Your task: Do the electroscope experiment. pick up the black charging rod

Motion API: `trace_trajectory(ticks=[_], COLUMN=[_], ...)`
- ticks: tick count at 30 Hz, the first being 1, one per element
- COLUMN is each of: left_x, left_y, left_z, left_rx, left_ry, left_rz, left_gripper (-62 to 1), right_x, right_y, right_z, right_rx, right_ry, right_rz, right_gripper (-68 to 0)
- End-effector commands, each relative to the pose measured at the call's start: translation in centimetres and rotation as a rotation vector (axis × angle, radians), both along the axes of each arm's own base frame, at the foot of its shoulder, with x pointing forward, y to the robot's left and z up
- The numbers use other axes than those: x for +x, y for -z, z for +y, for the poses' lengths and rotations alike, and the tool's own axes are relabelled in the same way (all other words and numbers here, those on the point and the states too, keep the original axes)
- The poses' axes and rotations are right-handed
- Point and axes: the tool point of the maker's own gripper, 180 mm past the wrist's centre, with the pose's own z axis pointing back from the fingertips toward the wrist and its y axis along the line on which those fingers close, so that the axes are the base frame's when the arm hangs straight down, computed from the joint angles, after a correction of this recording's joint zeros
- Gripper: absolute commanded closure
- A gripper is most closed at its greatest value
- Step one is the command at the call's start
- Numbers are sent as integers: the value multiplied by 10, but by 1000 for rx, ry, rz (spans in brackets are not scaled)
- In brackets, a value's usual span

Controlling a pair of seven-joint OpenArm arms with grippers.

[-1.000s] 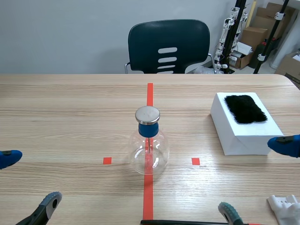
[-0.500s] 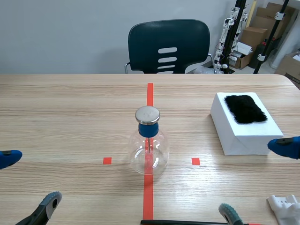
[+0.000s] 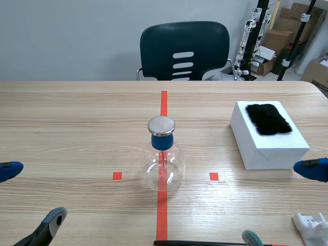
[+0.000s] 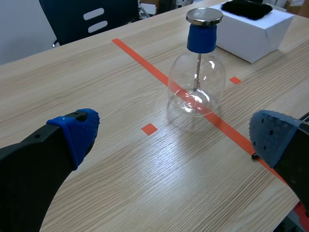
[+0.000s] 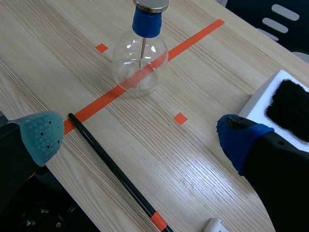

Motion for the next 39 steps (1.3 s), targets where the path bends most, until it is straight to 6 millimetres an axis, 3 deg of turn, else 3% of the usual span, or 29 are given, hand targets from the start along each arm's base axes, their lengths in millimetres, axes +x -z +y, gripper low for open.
trace_trajectory(ticks=[1,12,18,27,31,39], left_x=[3,3,3,4,12,37], left_y=[-14,-13,-13,-13,-19,-32], left_z=[-5,-5,-5,-5,-5,-7], left_rx=[-39,-36,-36,-38,-39,-78], left_ry=[2,2,2,2,3,-11], left_rz=[-42,-38,-39,-41,-75,-156], left_gripper=[-623,-623,-623,-623,-623,-623], right_x=[1,-4,-8,16,24,16], right_y=[-3,8,15,40,46,73], right_z=[1,-1,-2,-35,-40,-43], right_rx=[4,-79,-196,-557,-660,-845], right_ry=[-5,-44,-191,-306,-362,-500], right_rz=[-12,4,5,7,16,125], right_gripper=[-679,-679,-679,-679,-679,-679])
